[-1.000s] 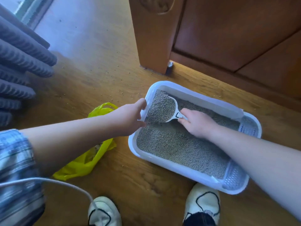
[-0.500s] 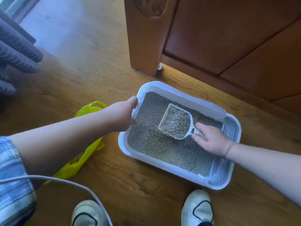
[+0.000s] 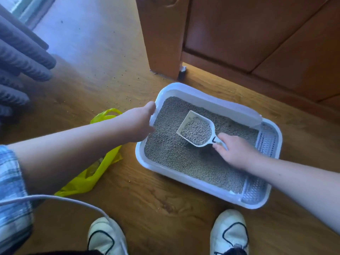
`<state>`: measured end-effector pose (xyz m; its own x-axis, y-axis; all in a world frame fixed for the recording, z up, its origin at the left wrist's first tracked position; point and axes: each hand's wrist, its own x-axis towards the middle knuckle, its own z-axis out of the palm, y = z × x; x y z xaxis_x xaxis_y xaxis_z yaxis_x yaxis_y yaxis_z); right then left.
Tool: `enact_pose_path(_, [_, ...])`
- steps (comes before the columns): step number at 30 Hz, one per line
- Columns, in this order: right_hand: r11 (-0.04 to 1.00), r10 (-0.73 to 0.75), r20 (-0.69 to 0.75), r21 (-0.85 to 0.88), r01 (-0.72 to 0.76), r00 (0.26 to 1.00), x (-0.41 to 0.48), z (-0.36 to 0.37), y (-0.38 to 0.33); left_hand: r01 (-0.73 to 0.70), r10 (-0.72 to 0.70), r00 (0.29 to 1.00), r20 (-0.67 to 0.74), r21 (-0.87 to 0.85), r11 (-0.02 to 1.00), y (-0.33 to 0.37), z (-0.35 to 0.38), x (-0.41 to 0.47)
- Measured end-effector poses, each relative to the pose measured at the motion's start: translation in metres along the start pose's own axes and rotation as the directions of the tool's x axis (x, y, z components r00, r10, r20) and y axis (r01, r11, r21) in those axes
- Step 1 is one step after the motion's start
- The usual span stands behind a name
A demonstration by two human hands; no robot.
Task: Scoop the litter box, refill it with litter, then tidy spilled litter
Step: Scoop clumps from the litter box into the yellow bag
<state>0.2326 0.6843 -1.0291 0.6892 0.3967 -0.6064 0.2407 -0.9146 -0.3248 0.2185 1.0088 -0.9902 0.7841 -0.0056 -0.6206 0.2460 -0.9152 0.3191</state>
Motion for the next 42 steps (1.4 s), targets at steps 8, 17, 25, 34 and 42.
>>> enact_pose_path(8, [0.995,-0.063,0.01,-0.079,0.064,0.998,-0.004,-0.005,-0.004,-0.017,0.017,1.0,-0.002,-0.01,1.0,-0.001,-0.002,0.0])
enact_pose_path(17, [0.994,-0.074,0.004,-0.084,0.074,0.997,-0.004,-0.007,-0.009,-0.026,0.026,1.0,-0.002,0.008,1.0,-0.001,-0.002,-0.001])
enact_pose_path(25, [0.99,-0.038,0.067,-0.131,0.046,0.997,0.002,-0.025,-0.011,-0.003,0.003,1.0,0.011,0.005,1.0,-0.002,-0.001,0.001])
enact_pose_path(34, [0.898,0.236,0.516,-0.439,0.018,0.823,-0.009,-0.077,-0.027,-0.011,0.011,1.0,0.008,0.003,1.0,-0.001,-0.003,-0.001])
enact_pose_path(42, [0.848,0.233,0.465,-0.526,0.055,0.854,-0.013,-0.026,-0.027,-0.015,0.015,1.0,-0.001,0.017,1.0,0.002,-0.003,-0.001])
